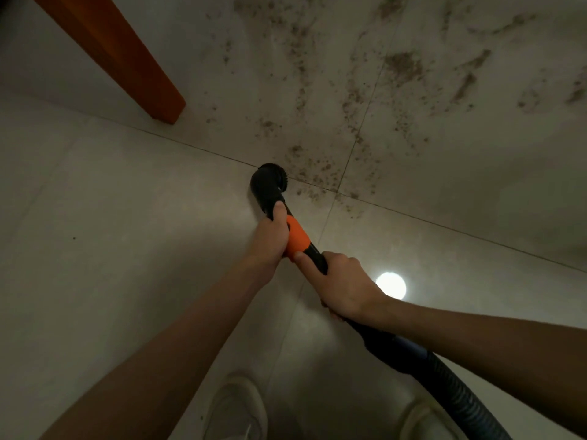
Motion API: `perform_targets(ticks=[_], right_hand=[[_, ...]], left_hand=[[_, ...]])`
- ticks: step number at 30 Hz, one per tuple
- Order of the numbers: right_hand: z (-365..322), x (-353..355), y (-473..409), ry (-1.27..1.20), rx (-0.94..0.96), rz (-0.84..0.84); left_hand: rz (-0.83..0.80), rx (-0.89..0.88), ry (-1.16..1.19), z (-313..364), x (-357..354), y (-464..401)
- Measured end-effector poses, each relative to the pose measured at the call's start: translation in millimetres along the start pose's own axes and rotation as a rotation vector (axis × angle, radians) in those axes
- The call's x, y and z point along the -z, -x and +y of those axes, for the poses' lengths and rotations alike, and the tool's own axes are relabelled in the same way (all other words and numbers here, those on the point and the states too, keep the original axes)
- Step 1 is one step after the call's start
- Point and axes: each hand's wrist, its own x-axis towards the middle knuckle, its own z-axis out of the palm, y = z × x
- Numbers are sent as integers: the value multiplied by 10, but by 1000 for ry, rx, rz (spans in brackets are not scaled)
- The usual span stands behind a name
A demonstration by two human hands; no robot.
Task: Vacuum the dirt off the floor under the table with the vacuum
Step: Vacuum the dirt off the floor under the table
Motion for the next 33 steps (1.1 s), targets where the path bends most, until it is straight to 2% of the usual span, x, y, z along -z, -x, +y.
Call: perform_targets(ticks=[9,14,26,33], right_hand=[[-242,185,-509,-64,42,76],[-283,214,-598,-55,56,81],[-118,133,-180,-45,5,-60],[115,-6,187,-96,-85,-181]], left_hand=[[33,-42,-38,537,-22,-372],[26,-45,-23,616,-9,-425],[89,16,-31,190,31,-124],[55,42,-54,-233,17,202]])
